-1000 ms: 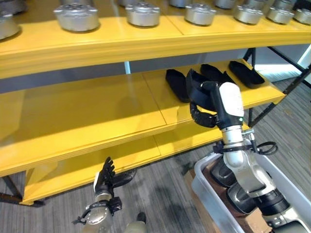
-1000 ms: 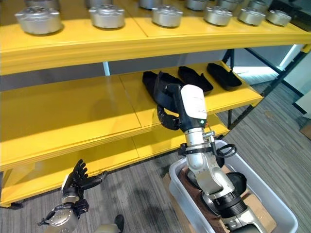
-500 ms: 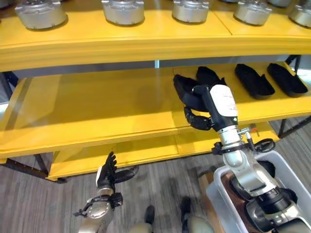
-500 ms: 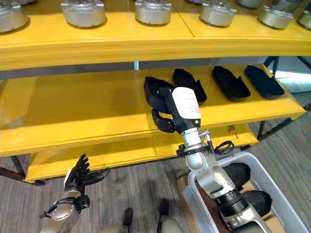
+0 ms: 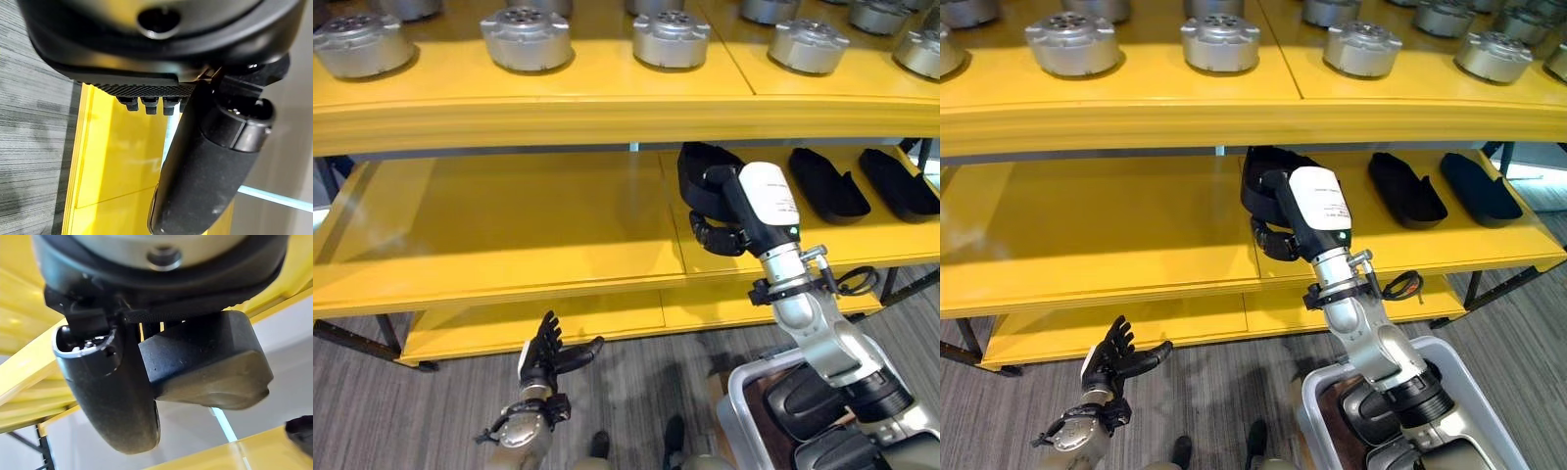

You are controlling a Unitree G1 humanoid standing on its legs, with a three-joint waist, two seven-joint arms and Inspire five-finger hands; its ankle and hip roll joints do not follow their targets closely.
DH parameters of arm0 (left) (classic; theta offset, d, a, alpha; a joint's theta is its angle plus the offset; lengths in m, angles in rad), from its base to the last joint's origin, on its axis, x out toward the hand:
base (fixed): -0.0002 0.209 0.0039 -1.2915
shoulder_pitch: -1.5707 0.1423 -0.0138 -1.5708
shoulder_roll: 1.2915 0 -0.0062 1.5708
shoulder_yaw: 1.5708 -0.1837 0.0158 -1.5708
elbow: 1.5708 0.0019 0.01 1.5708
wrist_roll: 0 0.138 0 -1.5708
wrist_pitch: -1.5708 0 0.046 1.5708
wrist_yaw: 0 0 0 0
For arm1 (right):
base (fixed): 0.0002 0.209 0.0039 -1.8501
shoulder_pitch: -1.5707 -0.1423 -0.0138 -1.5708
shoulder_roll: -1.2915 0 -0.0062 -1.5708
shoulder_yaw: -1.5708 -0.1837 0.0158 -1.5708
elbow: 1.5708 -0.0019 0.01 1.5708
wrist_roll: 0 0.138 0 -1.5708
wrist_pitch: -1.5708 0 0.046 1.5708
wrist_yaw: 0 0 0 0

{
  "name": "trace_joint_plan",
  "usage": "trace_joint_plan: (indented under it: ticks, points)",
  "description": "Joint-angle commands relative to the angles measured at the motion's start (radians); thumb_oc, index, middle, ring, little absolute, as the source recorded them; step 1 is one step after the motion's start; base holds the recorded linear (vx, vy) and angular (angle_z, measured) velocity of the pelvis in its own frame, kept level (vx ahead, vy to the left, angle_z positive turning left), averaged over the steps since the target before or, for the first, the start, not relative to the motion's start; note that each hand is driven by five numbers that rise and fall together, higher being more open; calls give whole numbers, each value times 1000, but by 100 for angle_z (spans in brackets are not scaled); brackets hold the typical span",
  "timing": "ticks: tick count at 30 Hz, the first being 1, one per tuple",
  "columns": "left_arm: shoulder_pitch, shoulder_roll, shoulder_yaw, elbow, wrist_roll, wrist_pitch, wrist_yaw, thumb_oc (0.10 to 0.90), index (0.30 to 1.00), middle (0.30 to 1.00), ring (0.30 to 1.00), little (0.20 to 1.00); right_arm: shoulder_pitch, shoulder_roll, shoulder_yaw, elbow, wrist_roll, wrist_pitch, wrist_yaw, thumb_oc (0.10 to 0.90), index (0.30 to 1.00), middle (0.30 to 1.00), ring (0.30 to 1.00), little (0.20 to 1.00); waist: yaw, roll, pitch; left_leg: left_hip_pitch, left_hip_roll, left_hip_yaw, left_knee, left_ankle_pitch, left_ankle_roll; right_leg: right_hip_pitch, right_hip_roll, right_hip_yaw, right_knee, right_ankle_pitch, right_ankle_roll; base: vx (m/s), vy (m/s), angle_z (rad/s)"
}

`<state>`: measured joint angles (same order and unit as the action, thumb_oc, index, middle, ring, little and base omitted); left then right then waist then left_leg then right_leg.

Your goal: Move parts from the plastic box to the shelf.

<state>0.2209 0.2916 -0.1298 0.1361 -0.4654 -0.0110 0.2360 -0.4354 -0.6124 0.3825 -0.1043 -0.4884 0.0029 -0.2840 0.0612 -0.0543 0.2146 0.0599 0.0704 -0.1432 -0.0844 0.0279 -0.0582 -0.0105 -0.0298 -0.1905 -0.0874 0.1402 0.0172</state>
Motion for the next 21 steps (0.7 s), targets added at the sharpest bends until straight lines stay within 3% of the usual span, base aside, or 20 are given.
trace_joint_plan:
  ticks: [1, 6, 7, 9, 10, 11, 12, 14, 15, 18, 20, 21]
  points:
    - [-22, 50, -11, -74, -3, -61, -9, 900, 1000, 1000, 1000, 1000, -234, -1, 17, -34, 29, -80, -29, 400, 300, 300, 300, 300, 34, -10, -89, 26, 18, 84, -3, -41, -9, 69, -92, -75, 85, -157, 108, 14, -83, 27]
    - [-31, 63, -15, -78, 7, -65, -6, 900, 1000, 1000, 1000, 1000, -289, 1, 52, -20, 58, -87, -24, 400, 300, 300, 300, 300, 51, -4, -51, -29, 14, 35, 24, -24, -14, 56, -96, -101, 99, -170, 95, -62, -87, 30]
    - [-39, 60, -16, -72, -11, -70, -5, 900, 1000, 1000, 1000, 1000, -294, -12, 47, -27, 57, -90, -26, 400, 300, 300, 300, 300, 58, -6, -14, -111, -14, 69, 159, -53, -23, 50, -118, -124, 111, -185, 80, -156, -53, 57]
    - [-42, 61, -16, -71, -12, -70, -5, 900, 1000, 1000, 1000, 1000, -296, -13, 46, -27, 57, -90, -26, 400, 300, 300, 300, 300, 51, -7, -19, -136, -19, 62, 183, -59, -21, 40, -122, -131, 113, -183, 81, -102, -18, 66]
    - [-54, 62, -23, -70, -28, -72, -14, 900, 1000, 1000, 1000, 1000, -317, -27, 50, -20, 45, -85, -33, 400, 300, 300, 300, 300, 49, -9, 11, -203, -5, 148, 277, -68, -31, 37, -143, -169, 114, -184, 70, -97, -28, 107]
    - [-56, 63, -23, -70, -35, -71, -20, 900, 1000, 1000, 1000, 1000, -336, -38, 53, -10, 33, -77, -41, 400, 300, 300, 300, 300, 51, -8, 22, -222, 23, 169, 302, -68, -33, 34, -146, -182, 116, -183, 70, -61, -12, 90]
    - [-51, 77, -20, -81, -38, -77, -25, 900, 1000, 1000, 1000, 1000, -358, -39, 58, 4, 32, -69, -56, 400, 300, 300, 300, 300, 63, -8, 32, -234, 75, 136, 283, -46, -50, 35, -147, -183, 114, -185, 81, 21, 4, 95]
    - [-50, 77, -19, -82, -38, -76, -25, 900, 1000, 1000, 1000, 1000, -360, -38, 60, 6, 32, -69, -57, 400, 300, 300, 300, 300, 62, -7, 32, -230, 77, 135, 276, -42, -52, 36, -145, -184, 113, -186, 80, 45, 34, 40]
    - [-49, 96, -20, -88, -36, -76, -22, 900, 1000, 1000, 1000, 1000, -374, -45, 60, 25, 33, -60, -67, 400, 300, 300, 300, 300, 64, -5, 42, -248, 121, 89, 250, -6, -64, 30, -165, -187, 133, -193, 96, 85, 135, 4]
    - [-49, 111, -18, -88, -35, -85, -19, 900, 1000, 1000, 1000, 1000, -415, -57, 66, 48, -1, -43, -65, 400, 300, 300, 300, 300, 51, 38, 64, -239, 107, 97, 186, 0, -43, -25, -196, -173, 219, -214, 98, 11, 245, 13]
    - [-92, 150, -33, -84, -26, -92, -21, 900, 1000, 1000, 1000, 1000, -430, -85, 50, 71, -32, -15, -80, 400, 300, 300, 300, 300, 47, 51, 101, -303, 70, 152, 241, -26, -37, -106, -267, -167, 304, -224, 103, -84, 274, -13]
    - [-93, 150, -34, -84, -26, -93, -21, 900, 1000, 1000, 1000, 1000, -430, -86, 49, 70, -32, -15, -80, 400, 300, 300, 300, 300, 48, 50, 99, -307, 69, 152, 245, -27, -36, -109, -269, -166, 306, -224, 104, -19, 254, 6]
